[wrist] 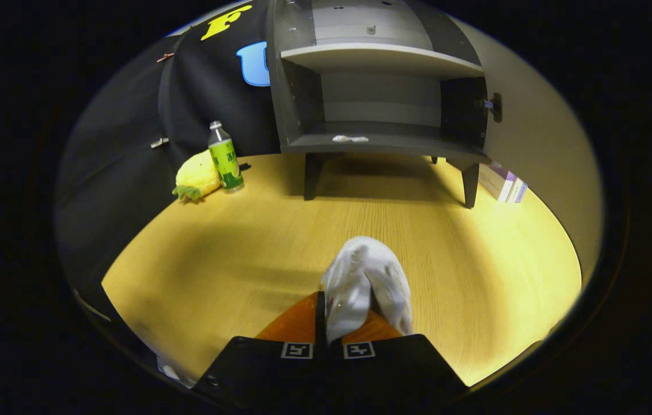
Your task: Open the shoe cabinet door, grab the shoes and put them into the shoe cabinet, then close the shoe cabinet door.
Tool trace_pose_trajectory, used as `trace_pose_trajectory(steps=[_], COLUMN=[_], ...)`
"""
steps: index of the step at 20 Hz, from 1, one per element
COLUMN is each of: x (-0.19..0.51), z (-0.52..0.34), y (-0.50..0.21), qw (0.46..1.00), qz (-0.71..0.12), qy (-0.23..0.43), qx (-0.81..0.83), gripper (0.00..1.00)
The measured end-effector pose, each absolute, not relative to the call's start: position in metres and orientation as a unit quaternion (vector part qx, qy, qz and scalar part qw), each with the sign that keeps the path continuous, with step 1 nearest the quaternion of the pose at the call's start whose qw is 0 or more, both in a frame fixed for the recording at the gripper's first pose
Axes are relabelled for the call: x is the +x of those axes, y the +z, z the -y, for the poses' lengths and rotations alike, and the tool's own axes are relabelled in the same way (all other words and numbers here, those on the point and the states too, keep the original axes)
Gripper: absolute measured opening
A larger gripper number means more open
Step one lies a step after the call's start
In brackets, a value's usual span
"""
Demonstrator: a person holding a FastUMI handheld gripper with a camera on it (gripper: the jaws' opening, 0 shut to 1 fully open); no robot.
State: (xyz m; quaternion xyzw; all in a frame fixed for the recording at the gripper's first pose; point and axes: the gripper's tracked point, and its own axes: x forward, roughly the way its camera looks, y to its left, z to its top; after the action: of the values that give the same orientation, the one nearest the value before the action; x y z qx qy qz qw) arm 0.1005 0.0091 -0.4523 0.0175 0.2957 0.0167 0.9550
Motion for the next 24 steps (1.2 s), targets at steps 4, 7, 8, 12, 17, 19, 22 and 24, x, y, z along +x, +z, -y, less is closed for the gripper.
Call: trace_pose_trajectory(steps=[4, 7, 8, 12, 17, 19, 22, 24], x=[0.124, 0.146, 0.154, 0.184, 0.239, 0.266, 0.317, 0.353], z=[-0.007, -0.008, -0.01, -0.005, 0.017, 0.024, 0.035, 0.043], y=[-0.358, -0.278, -0.254, -0.191, -0.14, -0.122, -0.103, -0.093], qw=[0.969, 0.983, 0.986, 0.992, 0.995, 0.996, 0.998, 0.998], qz=[-0.246, -0.186, -0.168, -0.128, -0.094, -0.083, -0.063, -0.052], qy=[0.007, -0.006, -0.008, -0.016, -0.023, -0.021, -0.012, -0.006], qx=[0.004, -0.005, -0.007, -0.009, -0.013, -0.011, -0.024, -0.031], gripper=[0.05, 0.04, 0.04, 0.04, 0.04, 0.04, 0.04, 0.04])
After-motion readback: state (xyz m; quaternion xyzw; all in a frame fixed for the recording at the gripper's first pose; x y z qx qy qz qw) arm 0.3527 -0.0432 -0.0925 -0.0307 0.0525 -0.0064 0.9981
